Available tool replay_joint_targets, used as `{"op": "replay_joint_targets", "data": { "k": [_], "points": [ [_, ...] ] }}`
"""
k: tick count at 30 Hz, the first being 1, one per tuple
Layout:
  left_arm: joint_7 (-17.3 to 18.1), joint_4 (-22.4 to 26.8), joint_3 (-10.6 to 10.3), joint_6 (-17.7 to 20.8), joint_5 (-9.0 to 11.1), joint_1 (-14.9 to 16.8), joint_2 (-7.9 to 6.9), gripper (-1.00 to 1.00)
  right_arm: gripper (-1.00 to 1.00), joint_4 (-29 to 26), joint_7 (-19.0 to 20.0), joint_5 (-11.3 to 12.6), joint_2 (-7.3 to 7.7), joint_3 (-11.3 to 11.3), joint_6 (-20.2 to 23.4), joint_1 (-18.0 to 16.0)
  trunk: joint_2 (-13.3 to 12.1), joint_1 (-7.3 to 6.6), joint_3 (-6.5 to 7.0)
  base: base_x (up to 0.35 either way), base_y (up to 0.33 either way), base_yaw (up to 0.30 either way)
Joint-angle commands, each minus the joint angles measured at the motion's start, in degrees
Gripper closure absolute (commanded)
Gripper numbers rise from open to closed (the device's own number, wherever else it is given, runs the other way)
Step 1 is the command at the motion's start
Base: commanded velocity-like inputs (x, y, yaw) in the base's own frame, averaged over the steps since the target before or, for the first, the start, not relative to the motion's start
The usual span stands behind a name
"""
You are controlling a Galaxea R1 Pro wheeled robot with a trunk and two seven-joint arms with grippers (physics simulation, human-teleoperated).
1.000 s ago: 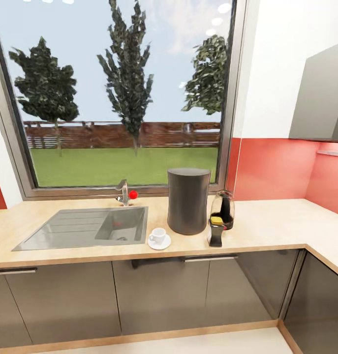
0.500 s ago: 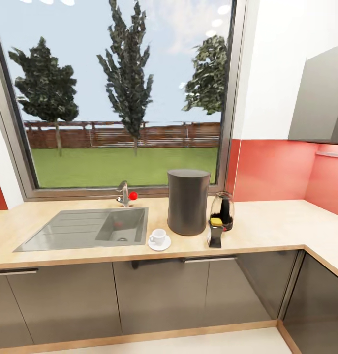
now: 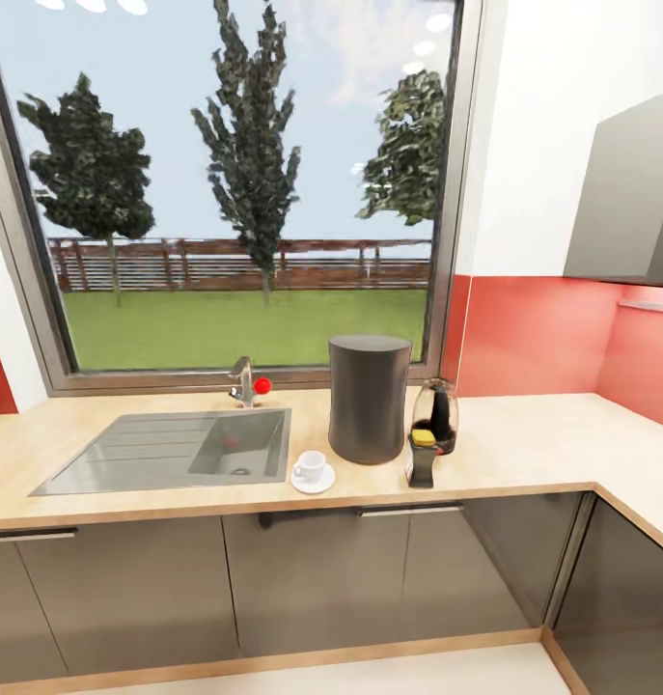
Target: Set up a coffee station on the kitchen countertop: keep the coffee maker on the countertop, move the bottle of coffee from the kitchen shelf to the counter next to the coffee maker, place a paper coffee filter on top of the coffee maker, put the saucer next to the coffee maker with the coffee cup on the saucer, and place the electric kettle next to the coffee maker.
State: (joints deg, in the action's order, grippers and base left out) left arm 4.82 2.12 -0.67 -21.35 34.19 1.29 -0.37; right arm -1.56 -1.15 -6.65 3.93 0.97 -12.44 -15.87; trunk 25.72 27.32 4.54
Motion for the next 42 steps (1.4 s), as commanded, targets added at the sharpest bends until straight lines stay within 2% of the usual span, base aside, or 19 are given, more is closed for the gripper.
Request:
{"op": "replay_joint_targets", "data": {
  "k": [1,7,13,14,17,18,21,23,26,27,28,31,32,35,36,39,40,42],
  "points": [
    [0.5,-0.1,-0.1,-0.1,0.6,0.0,0.0,-1.0,1.0,0.1,-0.1,-0.5,-0.03,0.1,-0.2,0.0,-0.4,-0.21,0.17,0.0,0.0,0.0],
    [0.5,-0.1,-0.1,-0.2,0.6,0.0,0.1,-1.0,1.0,0.1,1.7,-2.5,0.16,0.0,-0.4,0.0,-2.8,-1.52,1.24,0.0,0.0,0.0],
    [0.5,-0.1,-0.5,-0.9,0.0,0.0,0.11,-1.0,1.0,0.0,2.3,-2.4,0.15,0.2,-0.1,0.0,-2.8,-1.53,1.25,0.0,0.0,0.0],
    [0.5,-0.1,-0.8,-1.3,-0.2,0.0,0.1,-1.0,1.0,-3.1,2.2,-2.2,-0.5,0.4,4.5,0.0,-2.8,-1.53,1.25,0.0,0.0,0.0],
    [0.5,-0.1,-0.8,-1.3,-0.2,0.0,0.11,-1.0,1.0,-12.9,2.1,-2.4,-1.65,0.4,13.2,0.0,-2.8,-1.53,1.25,0.0,0.0,0.0],
    [0.5,-0.1,-0.8,-1.3,-0.2,0.0,0.11,-1.0,1.0,-21.4,2.3,-2.2,-1.92,0.5,17.7,0.0,-2.8,-1.53,1.25,0.0,0.0,0.0],
    [0.5,-0.1,-0.8,-1.3,-0.2,0.0,0.11,-1.0,1.0,-33.9,2.4,-1.8,-2.25,0.8,22.7,0.0,-2.8,-1.53,1.25,0.0,0.0,0.0],
    [0.5,-0.1,-0.8,-1.2,-0.2,0.0,0.11,-1.0,1.0,-39.1,2.4,-0.8,-2.3,1.3,26.0,0.0,-2.8,-1.53,1.25,0.0,0.0,0.0],
    [0.5,-0.1,-0.9,-1.2,-0.2,0.0,0.11,-1.0,1.0,-48.6,2.4,1.8,-2.1,1.9,33.3,0.0,-2.8,-1.53,1.25,0.0,0.0,0.0],
    [0.5,-0.1,-0.9,-1.2,-0.2,0.0,0.11,-1.0,1.0,-53.3,2.4,2.8,-1.95,2.1,36.8,0.0,-2.8,-1.53,1.25,0.0,0.0,0.0],
    [0.5,-0.1,-0.9,-1.2,-0.2,0.0,0.11,-1.0,1.0,-63.7,2.4,4.4,-1.64,2.3,44.5,0.0,-2.8,-1.53,1.25,0.0,0.0,0.0],
    [0.5,-0.1,-0.9,-1.2,-0.2,0.0,0.05,-1.0,1.0,-77.2,2.9,6.4,-1.32,3.1,55.1,0.0,-2.8,-1.53,1.25,0.0,0.0,0.0],
    [0.5,-0.1,-0.9,-1.2,-0.2,0.0,0.04,-1.0,1.0,-80.8,3.1,6.8,-1.31,3.4,57.4,0.0,-2.8,-1.53,1.25,0.0,0.0,0.0],
    [0.5,-0.1,-0.9,-1.1,-0.2,0.0,0.06,-1.0,1.0,-85.1,3.2,7.1,-1.0,3.8,60.8,-0.3,-2.8,-1.53,1.25,0.0,0.0,0.0],
    [0.5,-0.1,-0.9,-1.1,-0.2,0.0,0.08,-1.0,1.0,-85.8,3.1,7.2,-0.54,3.9,61.9,-1.2,-2.8,-1.53,1.25,0.0,0.0,0.0],
    [0.5,-0.1,-0.9,-1.1,-0.2,0.0,0.1,-1.0,1.0,-86.8,3.2,7.3,1.51,4.0,66.4,-7.8,-2.8,-1.53,1.25,0.0,0.0,0.0],
    [0.5,-0.1,-0.8,-1.1,0.0,0.0,0.08,-1.0,1.0,-86.9,3.2,7.3,2.74,4.0,71.2,-14.8,-2.8,-1.53,1.25,0.0,0.0,0.0],
    [0.5,-0.1,-0.8,-1.1,0.1,0.0,0.04,-1.0,1.0,-87.0,3.2,7.4,4.02,4.1,72.4,-20.8,-2.8,-1.53,1.25,0.0,0.0,0.0]
  ]
}}
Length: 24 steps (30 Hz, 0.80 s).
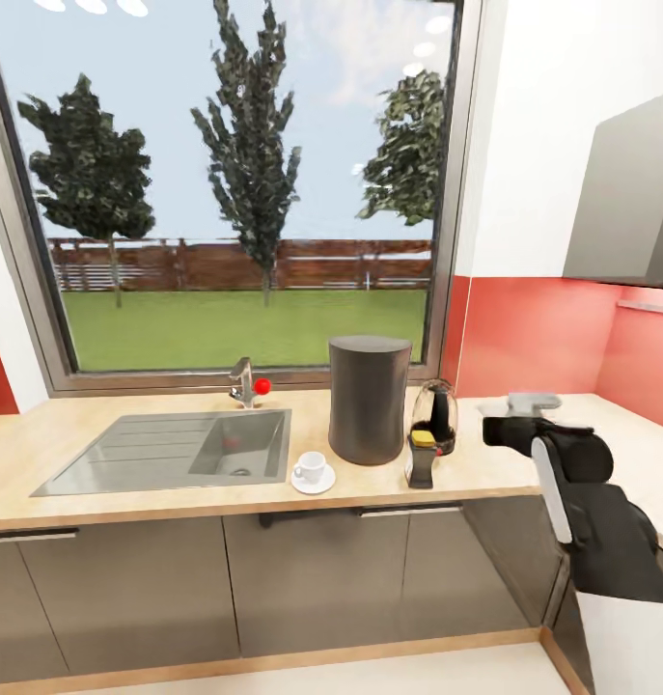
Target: Set up a coffee station on the kitchen countertop: keep the coffee maker on the countertop, move the bottle of coffee from the kitchen shelf to the counter next to the coffee maker, place a paper coffee filter on top of the coffee maker, put the saucer next to the coffee maker with the coffee cup on the saucer, and place the electric kettle next to the coffee maker.
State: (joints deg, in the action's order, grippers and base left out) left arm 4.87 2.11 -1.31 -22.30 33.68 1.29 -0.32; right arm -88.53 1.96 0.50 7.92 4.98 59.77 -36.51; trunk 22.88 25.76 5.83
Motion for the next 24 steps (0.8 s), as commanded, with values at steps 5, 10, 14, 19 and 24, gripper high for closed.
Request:
{"op": "replay_joint_targets", "data": {
  "k": [5,10,14,19,24],
  "points": [
    [0.5,-0.1,0.0,-0.2,0.8,0.0,-0.03,-1.0,1.0,2.0,-0.2,0.1,1.22,-0.3,0.2,-22.5,0.0,0.02,-0.04,0.0,0.0,0.0],
    [0.5,-0.1,0.0,-0.3,0.6,0.0,0.04,-1.0,1.0,13.7,0.0,0.0,1.07,-1.6,0.2,-36.3,0.0,0.02,-0.04,0.0,0.0,0.0],
    [0.4,-0.1,0.0,-0.3,0.6,0.0,-0.01,-1.0,1.0,27.0,0.2,0.0,0.42,-3.3,0.2,-47.4,0.0,0.02,-0.04,0.0,0.0,0.0],
    [0.5,-0.1,0.0,-0.3,0.7,0.0,0.02,-1.0,1.0,45.4,0.3,-0.4,-2.79,-7.1,0.2,-59.1,0.0,0.02,-0.04,0.0,0.0,0.0],
    [0.4,-0.1,0.0,-0.3,0.7,0.0,-0.03,-1.0,1.0,61.7,6.0,-0.9,-5.61,-16.4,0.2,-68.7,0.0,0.02,-0.04,0.0,0.0,0.0]
  ]
}}
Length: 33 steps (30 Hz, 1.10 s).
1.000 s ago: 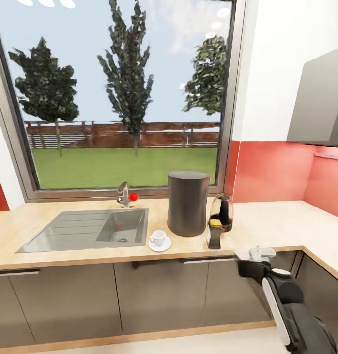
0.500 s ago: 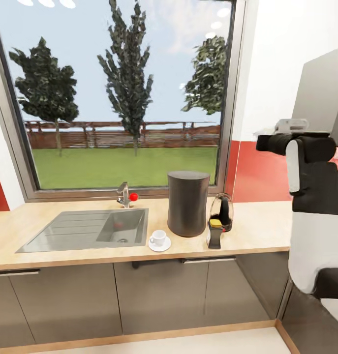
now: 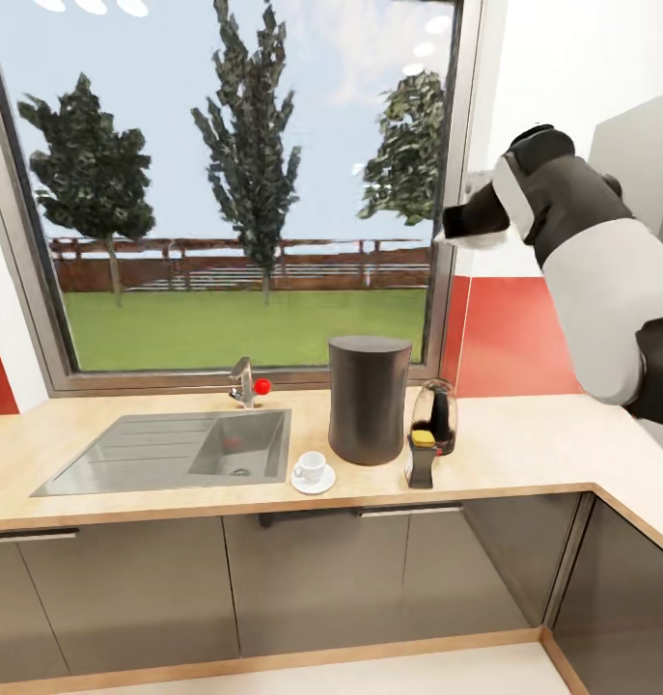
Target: Set up a coffee station on the kitchen countertop: keep the coffee maker on the countertop, move the bottle of coffee from the kitchen shelf to the counter next to the coffee maker, place a paper coffee filter on top of the coffee maker, put the saucer next to the coffee maker with the coffee cup on the saucer, and place the electric kettle next to the coffee maker.
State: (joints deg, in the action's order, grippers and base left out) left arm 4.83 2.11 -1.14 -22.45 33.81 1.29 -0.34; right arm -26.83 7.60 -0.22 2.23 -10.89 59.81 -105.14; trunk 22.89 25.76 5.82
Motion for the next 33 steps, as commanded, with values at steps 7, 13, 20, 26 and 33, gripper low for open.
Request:
{"op": "replay_joint_targets", "data": {
  "k": [7,13,20,26,33],
  "points": [
    [0.5,-0.1,0.2,-0.2,0.5,0.0,-0.03,-1.0,1.0,2.9,52.9,-27.0,-0.73,-20.8,-18.8,-2.4,0.0,0.02,-0.03,0.0,0.0,0.0],
    [0.5,-0.1,0.1,-0.3,0.5,0.0,-0.01,-1.0,1.0,3.0,66.2,-29.9,-2.16,-21.1,-25.4,-3.1,0.0,0.02,-0.03,0.0,0.0,0.0],
    [0.5,-0.1,0.0,-0.2,0.4,0.0,-0.01,-1.0,1.0,3.2,68.9,-29.8,-2.41,-21.1,-26.8,-3.1,0.0,0.02,-0.03,0.0,0.0,0.0],
    [0.4,-0.1,0.1,-0.2,0.5,0.0,-0.03,-1.0,1.0,3.2,69.7,-30.1,-2.41,-21.6,-27.0,-3.1,0.0,0.02,-0.03,0.101,0.0,0.0],
    [0.4,-0.1,0.1,-0.1,0.6,0.0,-0.1,-1.0,1.0,3.2,70.3,-30.1,-2.48,-23.7,-27.5,-3.1,0.0,0.02,-0.03,0.306,0.0,0.0]
  ]
}}
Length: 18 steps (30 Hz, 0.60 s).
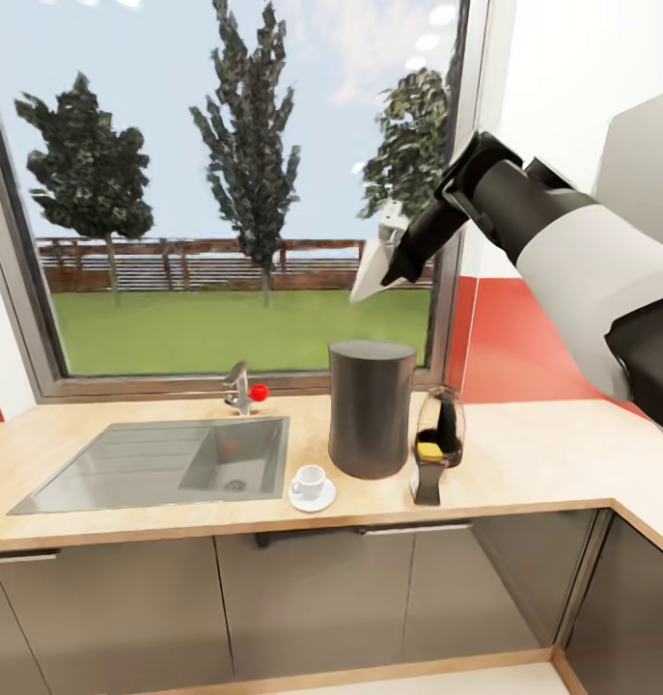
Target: Set up a coffee station on the kitchen countertop: keep the coffee maker on the countertop, move the bottle of coffee from the kitchen shelf to the counter next to the coffee maker, place a paper coffee filter on top of the coffee maker, put the saucer next to the coffee maker with the coffee cup on the saucer, and place the electric kettle next to the coffee maker.
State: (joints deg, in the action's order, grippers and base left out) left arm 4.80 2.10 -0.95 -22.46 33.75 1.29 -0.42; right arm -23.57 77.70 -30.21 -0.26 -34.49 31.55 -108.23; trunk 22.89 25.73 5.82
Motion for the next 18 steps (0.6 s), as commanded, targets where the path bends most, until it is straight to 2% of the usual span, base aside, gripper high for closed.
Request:
{"op": "replay_joint_targets", "data": {
  "k": [1,10,14,18],
  "points": [
    [0.5,-0.1,-0.1,-0.1,0.6,0.0,-0.01,-1.0,1.0,-0.1,0.2,-0.1,0.0,-0.7,0.7,0.0,0.0,0.05,-0.02,0.335,0.0,0.0],
    [0.5,-0.1,-0.1,-0.1,0.6,0.0,-0.01,-1.0,1.0,-0.1,0.7,-0.1,0.34,-2.3,-0.3,0.0,0.0,0.05,-0.02,0.337,0.0,0.0],
    [0.5,-0.1,-0.1,-0.1,0.6,0.0,-0.01,-1.0,1.0,-0.1,1.4,0.1,0.5,-5.9,-1.8,0.0,0.0,0.05,-0.02,0.338,0.0,0.0],
    [0.5,-0.1,-0.1,-0.1,0.6,0.0,-0.01,-1.0,1.0,-0.1,1.7,0.2,0.57,-7.3,-2.7,0.0,0.0,0.05,-0.02,0.338,0.0,0.0]
  ]
}}
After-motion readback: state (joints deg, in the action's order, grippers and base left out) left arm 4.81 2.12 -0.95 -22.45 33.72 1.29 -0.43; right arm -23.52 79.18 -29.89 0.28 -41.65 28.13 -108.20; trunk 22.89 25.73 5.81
